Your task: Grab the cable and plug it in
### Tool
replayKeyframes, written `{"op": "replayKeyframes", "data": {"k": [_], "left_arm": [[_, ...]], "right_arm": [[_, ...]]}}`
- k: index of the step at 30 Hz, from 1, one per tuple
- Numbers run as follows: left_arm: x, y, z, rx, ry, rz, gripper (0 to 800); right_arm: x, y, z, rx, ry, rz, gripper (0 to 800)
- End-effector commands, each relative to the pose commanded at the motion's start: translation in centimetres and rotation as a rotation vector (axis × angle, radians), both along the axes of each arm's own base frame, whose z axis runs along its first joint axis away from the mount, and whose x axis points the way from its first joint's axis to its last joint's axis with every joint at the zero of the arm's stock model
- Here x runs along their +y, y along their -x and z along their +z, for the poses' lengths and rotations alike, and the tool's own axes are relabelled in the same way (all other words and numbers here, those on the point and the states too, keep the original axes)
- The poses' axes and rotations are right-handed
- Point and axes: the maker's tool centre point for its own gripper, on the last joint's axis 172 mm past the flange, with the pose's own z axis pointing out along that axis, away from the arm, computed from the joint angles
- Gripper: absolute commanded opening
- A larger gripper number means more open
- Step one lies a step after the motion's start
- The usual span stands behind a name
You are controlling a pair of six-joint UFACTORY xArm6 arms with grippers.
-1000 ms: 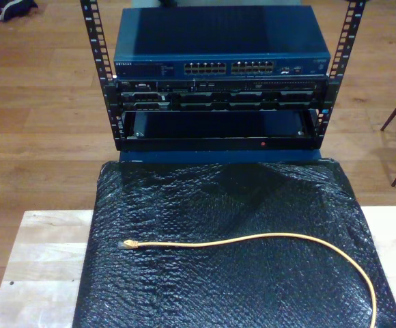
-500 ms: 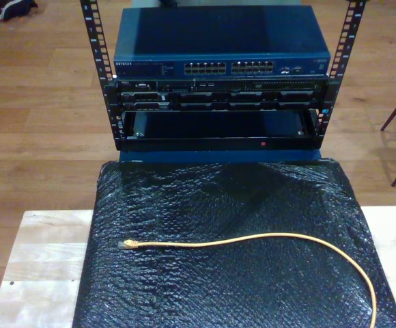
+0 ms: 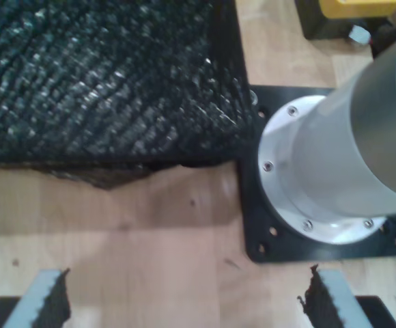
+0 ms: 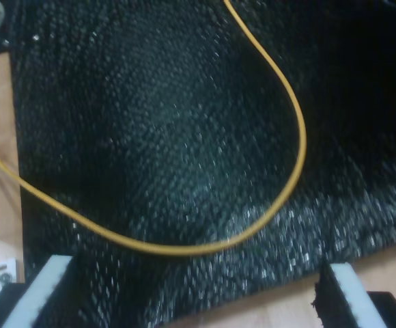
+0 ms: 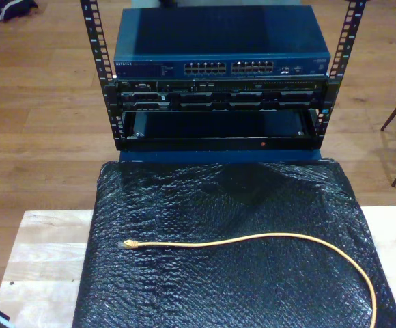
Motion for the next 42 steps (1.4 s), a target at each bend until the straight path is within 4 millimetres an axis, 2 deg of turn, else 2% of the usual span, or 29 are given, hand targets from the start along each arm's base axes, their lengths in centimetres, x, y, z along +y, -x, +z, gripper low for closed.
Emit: {"op": "replayKeyframes", "data": {"k": [3,13,19,25,29,36,42], "left_arm": [[-0.3,-0.2,0.0,-0.004,0.011,0.005,800],[-0.4,-0.5,0.1,-0.002,0.012,0.017,800],[-0.9,-0.9,0.2,0.017,0.004,0.03,800],[-1.3,-1.1,0.2,0.04,-0.006,0.044,800],[-1.4,-1.2,0.3,0.045,-0.009,0.052,800],[-2.0,-1.8,0.7,0.04,0.008,0.088,800],[-2.1,-1.9,0.6,0.042,0.016,0.091,800]], "right_arm": [[1.1,-1.4,0.5,-0.009,-0.013,-0.012,796],[4.7,-5.1,-0.3,0.006,0.069,0.024,796],[8.0,-7.4,-1.3,0.003,0.127,0.055,796],[12.2,-9.3,-2.7,0.002,0.174,0.077,796],[15.2,-9.5,-3.2,0.005,0.188,0.108,796],[21.5,-9.6,-5.4,0.012,0.221,0.173,796],[23.2,-9.4,-5.9,0.024,0.22,0.19,793]]}}
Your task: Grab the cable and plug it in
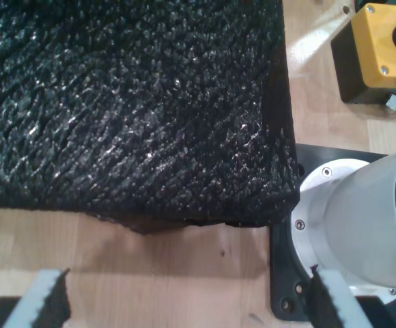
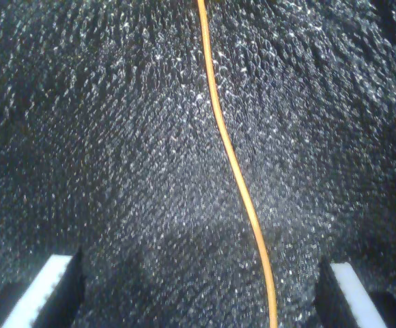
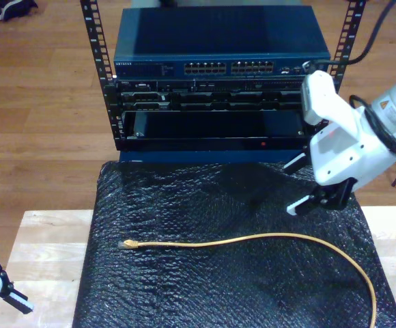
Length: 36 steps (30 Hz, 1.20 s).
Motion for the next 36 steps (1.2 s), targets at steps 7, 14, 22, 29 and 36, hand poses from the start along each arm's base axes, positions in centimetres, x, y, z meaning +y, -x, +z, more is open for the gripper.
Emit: {"op": "replayKeyframes", "data": {"k": [7,14,22,29,36], "left_arm": [[0.1,-0.1,-0.1,-0.001,-0.003,0.003,800],[0.1,0.0,-0.2,0.001,-0.002,0.003,800],[0.0,0.0,-0.3,0.006,-0.001,0.007,800],[0.0,0.0,-0.3,0.006,-0.001,0.007,800],[0.0,0.0,-0.3,0.006,-0.001,0.007,800]], "right_arm": [[3.4,0.4,-0.9,-0.013,0.021,0.062,793],[7.8,-0.1,-2.8,-0.009,0.044,0.132,792],[11.9,-0.3,-5.0,-0.027,0.141,0.195,793],[14.7,-1.0,-7.9,-0.013,0.271,0.224,794],[17.5,-1.3,-9.4,-0.039,0.311,0.178,789]]}}
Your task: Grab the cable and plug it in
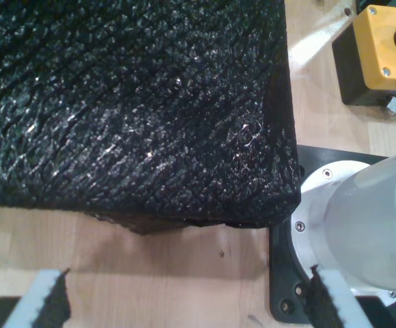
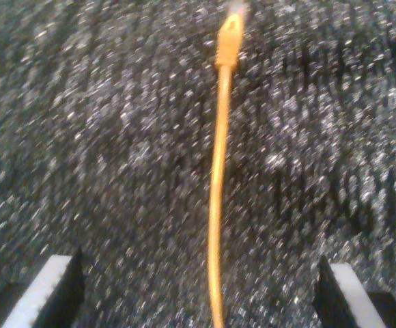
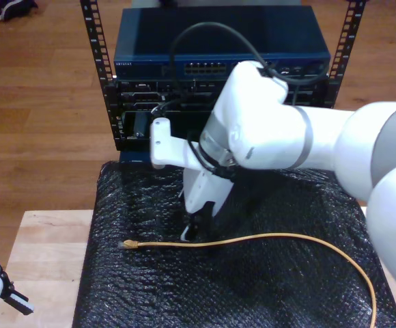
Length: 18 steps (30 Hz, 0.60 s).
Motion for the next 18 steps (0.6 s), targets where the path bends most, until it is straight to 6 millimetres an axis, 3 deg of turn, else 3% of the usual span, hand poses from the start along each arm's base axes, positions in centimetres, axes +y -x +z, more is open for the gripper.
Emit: {"op": "replayKeyframes", "data": {"k": [3,13,18], "left_arm": [[0.0,0.0,0.0,0.0,0.0,0.0,800],[0.2,-0.2,0.1,-0.001,-0.007,0.01,800],[0.3,-0.3,0.2,0.003,-0.012,0.023,800]], "right_arm": [[1.3,0.3,-0.4,-0.003,0.02,-0.001,789],[1.1,-1.2,-2.1,-0.085,0.208,-0.031,789],[2.8,-1.2,-2.9,-0.088,0.222,-0.016,788]]}}
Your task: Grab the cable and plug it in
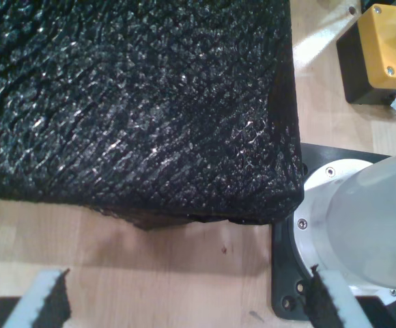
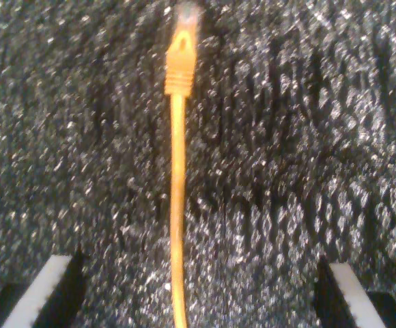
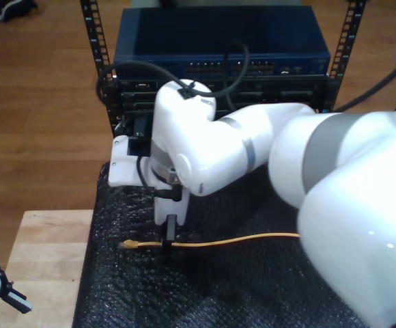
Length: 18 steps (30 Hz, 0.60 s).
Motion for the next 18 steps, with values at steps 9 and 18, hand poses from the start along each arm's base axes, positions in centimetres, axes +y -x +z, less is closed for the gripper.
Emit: {"op": "replayKeyframes", "data": {"k": [9,18], "left_arm": [[0.0,0.0,-0.1,0.008,-0.001,0.009,800],[0.0,0.0,-0.4,0.024,0.013,0.01,800]], "right_arm": [[2.0,0.9,-1.7,0.025,0.021,0.035,769],[2.2,0.1,-1.6,-0.025,0.096,0.005,769]]}}
